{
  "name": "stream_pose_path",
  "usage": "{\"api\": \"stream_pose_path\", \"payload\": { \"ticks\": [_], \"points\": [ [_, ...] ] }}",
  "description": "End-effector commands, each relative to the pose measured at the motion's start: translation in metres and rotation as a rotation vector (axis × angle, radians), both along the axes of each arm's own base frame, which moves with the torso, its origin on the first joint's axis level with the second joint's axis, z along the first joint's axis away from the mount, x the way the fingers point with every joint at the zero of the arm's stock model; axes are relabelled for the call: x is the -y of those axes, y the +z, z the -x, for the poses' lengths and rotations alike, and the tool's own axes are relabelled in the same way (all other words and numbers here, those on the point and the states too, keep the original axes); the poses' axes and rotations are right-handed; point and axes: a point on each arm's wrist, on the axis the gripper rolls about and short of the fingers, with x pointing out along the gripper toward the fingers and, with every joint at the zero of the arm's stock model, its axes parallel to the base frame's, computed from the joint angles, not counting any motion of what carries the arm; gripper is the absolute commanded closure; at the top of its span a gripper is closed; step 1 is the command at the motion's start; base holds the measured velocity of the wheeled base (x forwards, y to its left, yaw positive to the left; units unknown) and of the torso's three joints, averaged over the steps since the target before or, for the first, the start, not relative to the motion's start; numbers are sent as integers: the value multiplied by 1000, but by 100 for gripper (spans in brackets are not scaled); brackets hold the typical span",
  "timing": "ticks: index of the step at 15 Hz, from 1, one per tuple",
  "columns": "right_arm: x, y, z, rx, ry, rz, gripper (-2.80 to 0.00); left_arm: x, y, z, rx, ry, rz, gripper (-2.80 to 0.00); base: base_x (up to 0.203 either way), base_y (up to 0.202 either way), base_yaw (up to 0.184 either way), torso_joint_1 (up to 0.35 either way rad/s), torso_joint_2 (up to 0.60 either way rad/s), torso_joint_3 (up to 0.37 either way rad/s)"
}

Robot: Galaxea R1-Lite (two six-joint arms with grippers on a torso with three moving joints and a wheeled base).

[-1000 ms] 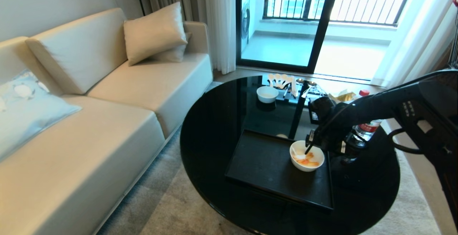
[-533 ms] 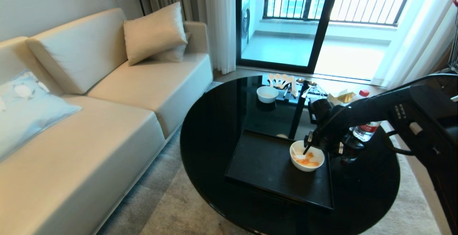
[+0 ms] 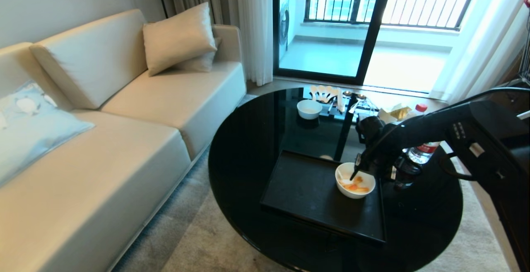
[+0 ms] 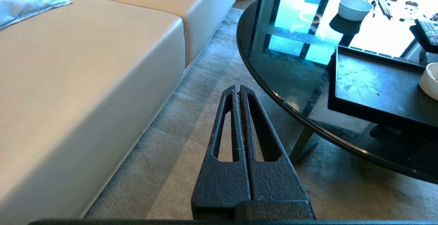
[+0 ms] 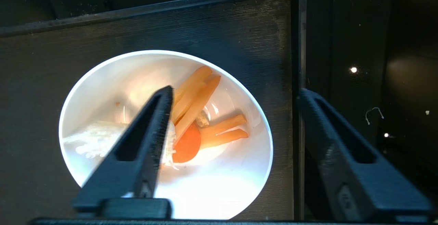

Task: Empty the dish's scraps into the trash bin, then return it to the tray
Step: Pick up the bowl with leftover food

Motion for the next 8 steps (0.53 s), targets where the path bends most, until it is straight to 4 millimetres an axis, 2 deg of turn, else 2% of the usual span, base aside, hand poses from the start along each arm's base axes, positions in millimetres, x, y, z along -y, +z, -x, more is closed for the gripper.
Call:
{"api": "stream_pose_path", "payload": {
  "ticks": [1,8],
  "points": [
    [-1,-1,-1,1,-1,0,0,0,0,0,1,0,1,0,0,0,0,0,0,0],
    [-1,-10,-1,-25,-1,4,0,0,0,0,1,0,1,0,0,0,0,0,0,0]
  ]
}}
